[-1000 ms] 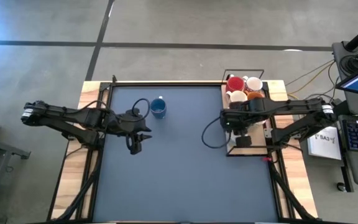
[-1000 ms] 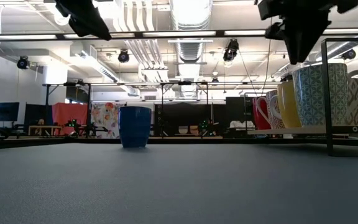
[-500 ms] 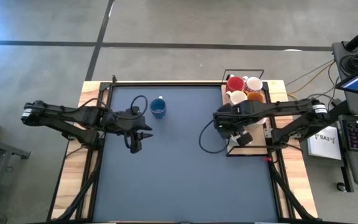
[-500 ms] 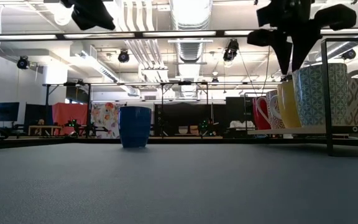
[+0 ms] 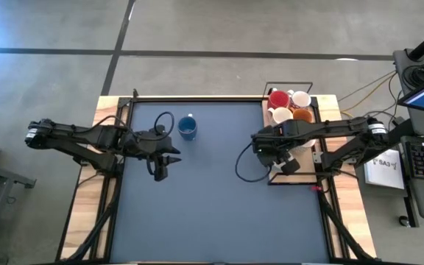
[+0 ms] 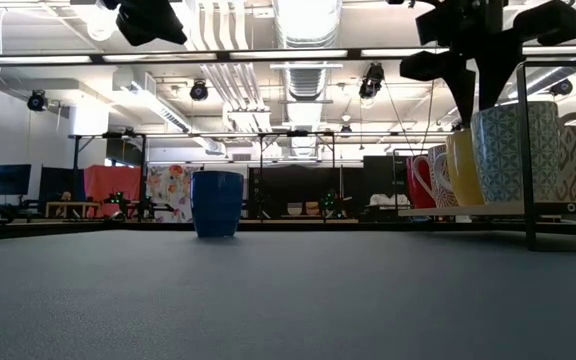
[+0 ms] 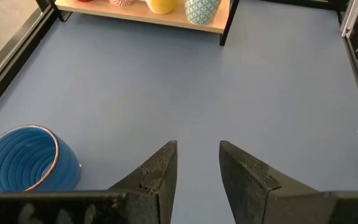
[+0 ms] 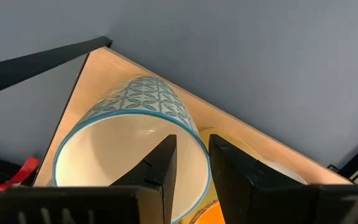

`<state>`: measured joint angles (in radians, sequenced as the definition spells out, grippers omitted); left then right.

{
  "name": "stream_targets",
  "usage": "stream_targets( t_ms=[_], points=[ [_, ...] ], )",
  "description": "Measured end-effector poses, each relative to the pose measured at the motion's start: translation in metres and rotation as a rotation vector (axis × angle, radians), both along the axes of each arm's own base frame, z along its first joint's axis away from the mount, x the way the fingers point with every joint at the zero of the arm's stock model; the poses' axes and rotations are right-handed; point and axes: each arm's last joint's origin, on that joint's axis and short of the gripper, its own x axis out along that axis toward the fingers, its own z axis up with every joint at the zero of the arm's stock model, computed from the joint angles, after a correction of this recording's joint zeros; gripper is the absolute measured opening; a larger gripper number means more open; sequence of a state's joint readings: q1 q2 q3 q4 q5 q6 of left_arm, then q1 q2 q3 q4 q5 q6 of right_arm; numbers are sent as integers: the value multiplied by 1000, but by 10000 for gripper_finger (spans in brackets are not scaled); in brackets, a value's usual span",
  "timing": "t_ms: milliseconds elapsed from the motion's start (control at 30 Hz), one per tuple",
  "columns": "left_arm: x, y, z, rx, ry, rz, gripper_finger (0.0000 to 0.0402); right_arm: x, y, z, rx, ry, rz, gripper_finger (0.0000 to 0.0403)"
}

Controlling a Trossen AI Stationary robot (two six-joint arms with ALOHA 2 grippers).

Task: Place coffee mugs
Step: Put the gray patterned mug on the shelf

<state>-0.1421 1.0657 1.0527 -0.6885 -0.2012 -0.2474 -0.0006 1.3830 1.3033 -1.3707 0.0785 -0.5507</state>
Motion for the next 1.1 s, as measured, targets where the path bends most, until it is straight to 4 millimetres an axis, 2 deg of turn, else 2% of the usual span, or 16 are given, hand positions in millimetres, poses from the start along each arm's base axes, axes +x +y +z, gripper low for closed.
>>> stream_targets(
  t_ms=[233, 533, 800, 1100],
  points=[
    [0, 0, 0, 2, 0, -1, 102, -2, 0, -7, 0, 27, -7, 58],
    [0, 0, 0, 2, 0, -1, 102, -10, 0, -18, 1, 101, -110, 32],
    [0, 0, 0, 3, 0, 0, 102, -24, 0, -11, -5, 156, -219, 27],
    [0, 0, 0, 3, -1, 0, 102, -40, 0, -2, -11, 122, -346, 27]
  ],
)
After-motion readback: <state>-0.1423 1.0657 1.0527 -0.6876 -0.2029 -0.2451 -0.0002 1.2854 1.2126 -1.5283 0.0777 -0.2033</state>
